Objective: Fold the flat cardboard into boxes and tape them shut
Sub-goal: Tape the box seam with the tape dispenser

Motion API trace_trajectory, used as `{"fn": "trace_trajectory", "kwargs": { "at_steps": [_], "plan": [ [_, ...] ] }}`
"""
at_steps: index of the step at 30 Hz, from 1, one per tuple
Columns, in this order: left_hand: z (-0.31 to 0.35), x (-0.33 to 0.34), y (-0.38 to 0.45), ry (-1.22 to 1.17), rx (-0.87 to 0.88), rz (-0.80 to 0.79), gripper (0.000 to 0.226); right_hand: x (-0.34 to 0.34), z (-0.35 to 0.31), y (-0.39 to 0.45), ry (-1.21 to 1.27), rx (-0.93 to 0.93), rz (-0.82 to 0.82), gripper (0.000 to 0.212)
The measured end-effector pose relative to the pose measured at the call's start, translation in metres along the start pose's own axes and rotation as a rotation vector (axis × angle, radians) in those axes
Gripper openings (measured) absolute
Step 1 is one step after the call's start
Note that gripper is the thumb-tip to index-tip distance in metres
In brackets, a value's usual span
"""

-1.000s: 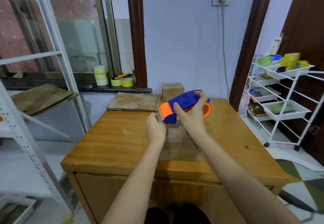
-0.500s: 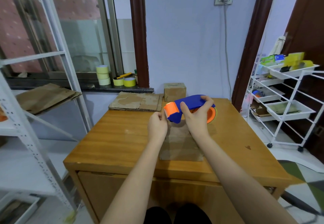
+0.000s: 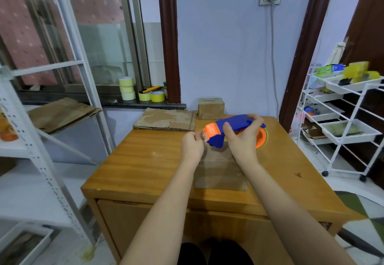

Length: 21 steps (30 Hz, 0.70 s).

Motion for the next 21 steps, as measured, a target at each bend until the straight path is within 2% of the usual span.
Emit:
{"fn": "trace_trajectory", "kwargs": {
  "at_steps": [6,13,21],
  "plan": [
    [-0.005,-0.005,0.004,-0.227,-0.167,-0.042,0.040,0.003,0.003,0.001,-0.016,0.028,-0.009,0.061],
    [-0.008,-0.008,0.005,-0.190,-0.149,-0.056,0.034,0.007,0.005,0.000,-0.051,0.027,-0.024,0.065],
    [0.013,-0.017,0.009,-0.027,0.119,-0.034,0.035,0.003,0.002,0.000,0.022,0.018,0.040,0.069]
  ]
}}
Point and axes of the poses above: each hand's wrist, its own y-axis towards the middle knuckle, its own x-axis out of the palm, z = x × y, the point moved 4 cm from there along y, towards the middle knuckle
